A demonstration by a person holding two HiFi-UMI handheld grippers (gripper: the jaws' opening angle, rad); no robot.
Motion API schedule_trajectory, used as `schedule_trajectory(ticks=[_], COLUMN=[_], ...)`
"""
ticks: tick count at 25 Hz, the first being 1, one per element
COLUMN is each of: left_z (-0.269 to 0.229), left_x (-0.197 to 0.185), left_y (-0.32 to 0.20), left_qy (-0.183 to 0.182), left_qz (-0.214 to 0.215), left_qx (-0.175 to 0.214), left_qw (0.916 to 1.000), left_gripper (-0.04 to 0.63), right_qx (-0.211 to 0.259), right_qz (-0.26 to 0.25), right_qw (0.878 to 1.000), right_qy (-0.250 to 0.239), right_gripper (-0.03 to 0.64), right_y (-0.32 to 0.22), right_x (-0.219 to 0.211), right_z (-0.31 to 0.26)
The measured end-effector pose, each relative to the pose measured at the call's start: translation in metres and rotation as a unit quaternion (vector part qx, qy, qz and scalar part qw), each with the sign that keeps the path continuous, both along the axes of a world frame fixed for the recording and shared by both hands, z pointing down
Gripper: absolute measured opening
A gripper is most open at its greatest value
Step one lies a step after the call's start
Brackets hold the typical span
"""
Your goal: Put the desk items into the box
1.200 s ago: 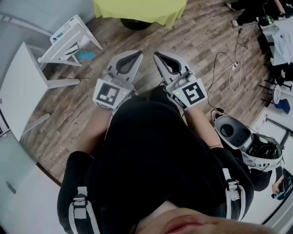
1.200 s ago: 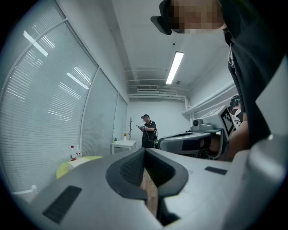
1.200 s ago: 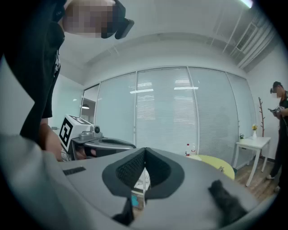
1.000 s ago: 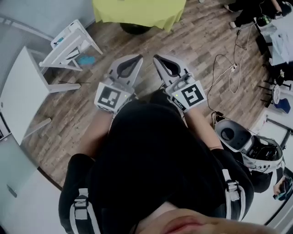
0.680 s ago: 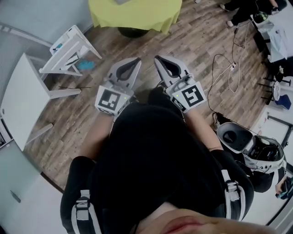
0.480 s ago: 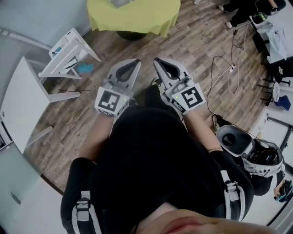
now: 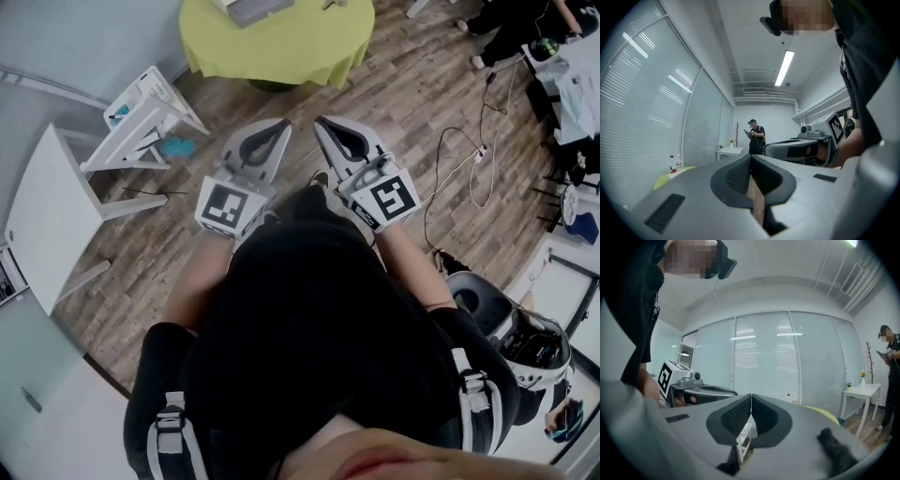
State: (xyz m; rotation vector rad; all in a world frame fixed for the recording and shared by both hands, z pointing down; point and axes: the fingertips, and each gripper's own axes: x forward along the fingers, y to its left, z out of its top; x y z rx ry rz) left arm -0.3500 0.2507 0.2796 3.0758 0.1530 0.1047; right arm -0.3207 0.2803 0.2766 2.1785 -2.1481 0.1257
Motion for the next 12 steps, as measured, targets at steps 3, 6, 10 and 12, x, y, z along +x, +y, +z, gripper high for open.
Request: schedule_trajectory(ticks=[3,6,10,12], left_z=[0.0,0.002,-0.004,-0.006], left_x=[0.024,0.048,0.081,0.098], left_y=[-0.007,-0.013,-0.019,-0.021], left_qy=[-0.004,-0.01,-0.005,-0.003], left_qz=[-0.001,0.0,-0.004,-0.005], left_qx=[0.003,0.008,0.005,0.004], left_qw=[1.0,0.9999,1.0,1.0], left_gripper=[0.012,0.012,0.012,0.012], right_qx=[-0.001,-0.001,-0.007,-0.005], right_qz=[-0.005,-0.008,-0.018,-0.022], right_qw=[1.0,1.0,1.0,1.0], right_qy=[-0.001,-0.005,-0.003,-0.001], right_gripper=[0.017,0.017,0.017,0.017], right_y=[-0.008,-0.016,-0.024,-0.029], right_x=[0.024,0.049,0.079,0.094], right_z=[0.0,0.0,0.002,-0.002])
